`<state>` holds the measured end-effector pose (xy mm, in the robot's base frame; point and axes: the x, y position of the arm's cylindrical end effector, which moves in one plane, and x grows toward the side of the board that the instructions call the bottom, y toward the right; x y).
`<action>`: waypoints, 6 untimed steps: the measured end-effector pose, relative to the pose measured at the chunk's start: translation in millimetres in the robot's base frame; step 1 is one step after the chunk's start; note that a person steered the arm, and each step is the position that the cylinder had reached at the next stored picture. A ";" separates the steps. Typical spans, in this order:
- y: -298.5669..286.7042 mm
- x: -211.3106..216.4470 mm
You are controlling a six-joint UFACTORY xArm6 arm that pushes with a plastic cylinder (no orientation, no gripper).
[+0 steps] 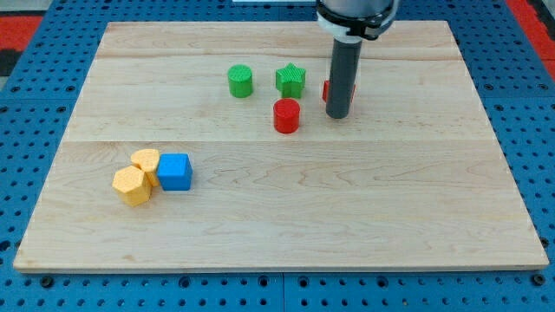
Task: Move the green star left a bit
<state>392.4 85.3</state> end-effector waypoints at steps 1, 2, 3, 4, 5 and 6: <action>3.7 -5.5; 3.7 -23.4; 3.7 -39.9; 3.5 -46.3; -22.7 -41.8; -45.3 -35.1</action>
